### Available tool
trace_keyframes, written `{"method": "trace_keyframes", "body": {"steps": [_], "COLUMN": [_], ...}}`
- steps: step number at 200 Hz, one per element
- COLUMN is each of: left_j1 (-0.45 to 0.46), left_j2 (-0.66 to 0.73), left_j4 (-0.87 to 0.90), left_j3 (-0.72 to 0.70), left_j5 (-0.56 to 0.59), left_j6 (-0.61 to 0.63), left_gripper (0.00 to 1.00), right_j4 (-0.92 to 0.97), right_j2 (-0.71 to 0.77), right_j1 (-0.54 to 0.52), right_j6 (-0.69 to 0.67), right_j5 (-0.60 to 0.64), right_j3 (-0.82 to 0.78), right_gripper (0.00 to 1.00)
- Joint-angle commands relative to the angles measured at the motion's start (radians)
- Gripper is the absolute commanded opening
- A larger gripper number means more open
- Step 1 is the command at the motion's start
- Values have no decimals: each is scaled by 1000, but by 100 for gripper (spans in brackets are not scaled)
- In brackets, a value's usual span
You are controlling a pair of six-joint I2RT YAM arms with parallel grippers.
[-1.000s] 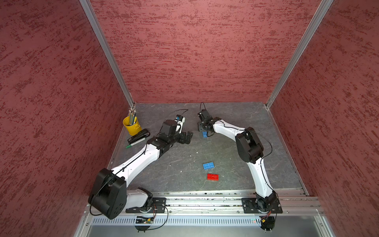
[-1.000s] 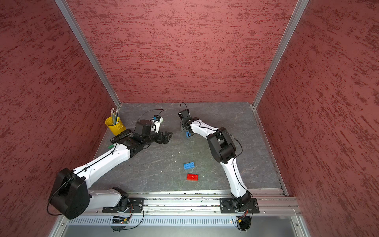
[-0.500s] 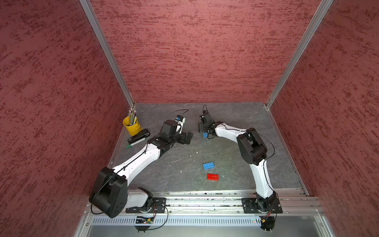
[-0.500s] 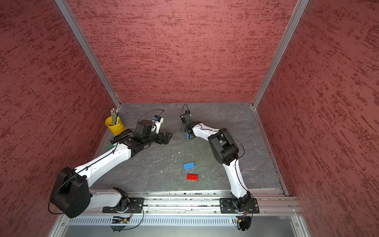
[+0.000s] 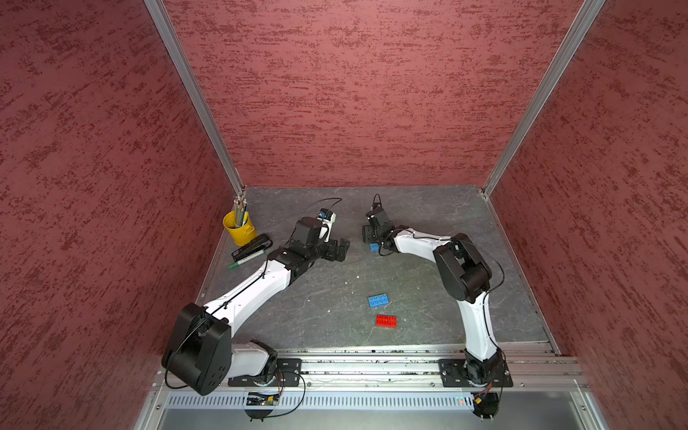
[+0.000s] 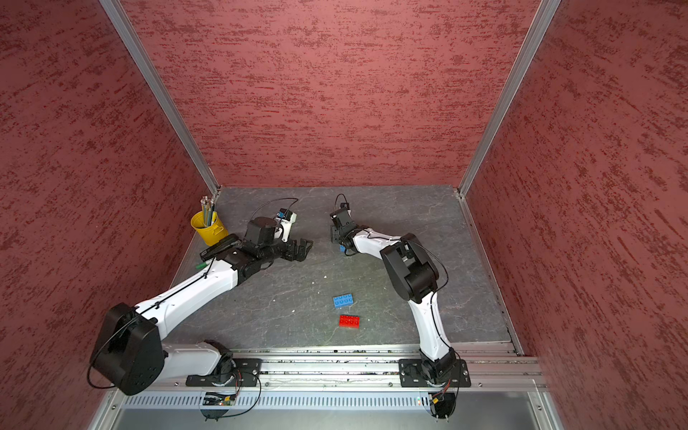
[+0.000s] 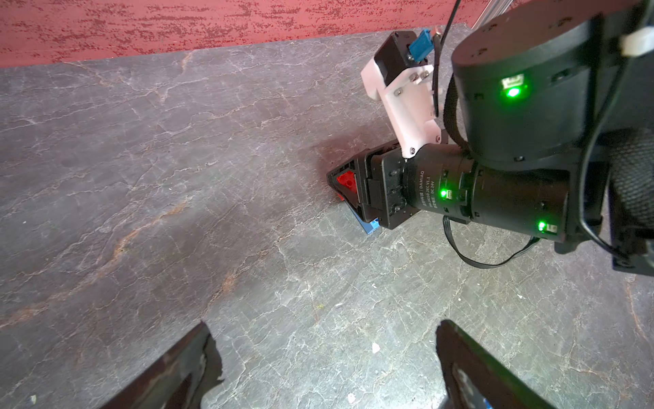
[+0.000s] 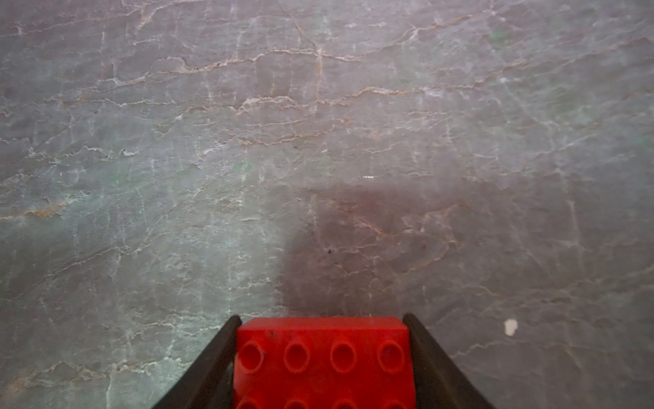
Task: Assemble a rectangle with lego
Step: Assemble the lego brick with the lego brick.
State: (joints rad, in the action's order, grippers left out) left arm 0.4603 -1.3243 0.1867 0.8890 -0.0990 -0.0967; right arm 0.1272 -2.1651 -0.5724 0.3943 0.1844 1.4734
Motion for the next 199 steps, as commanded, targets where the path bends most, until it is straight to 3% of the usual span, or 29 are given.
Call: {"method": "trace_keyframes", "body": {"steps": [1, 67, 127, 199], "left_j1": [-5, -3, -5, -4], "left_j2": [-19, -29, -30, -26], "left_j4": [8, 11, 13, 13], "left_j3": [24, 27, 28, 27], "left_j5": [9, 11, 13, 14], "left_j6": [12, 12, 15, 16], "left_gripper": [100, 100, 100, 100], "right_j4": [108, 120, 263, 288], "right_j2": [-57, -64, -64, -53], "right_j1": [2, 3, 6, 6], "right_j6": [50, 38, -11, -17], "right_j5": [-72, -57, -1, -22], "right_j3": [-64, -63, 56, 109], "right_gripper": [49, 49, 54, 70]}}
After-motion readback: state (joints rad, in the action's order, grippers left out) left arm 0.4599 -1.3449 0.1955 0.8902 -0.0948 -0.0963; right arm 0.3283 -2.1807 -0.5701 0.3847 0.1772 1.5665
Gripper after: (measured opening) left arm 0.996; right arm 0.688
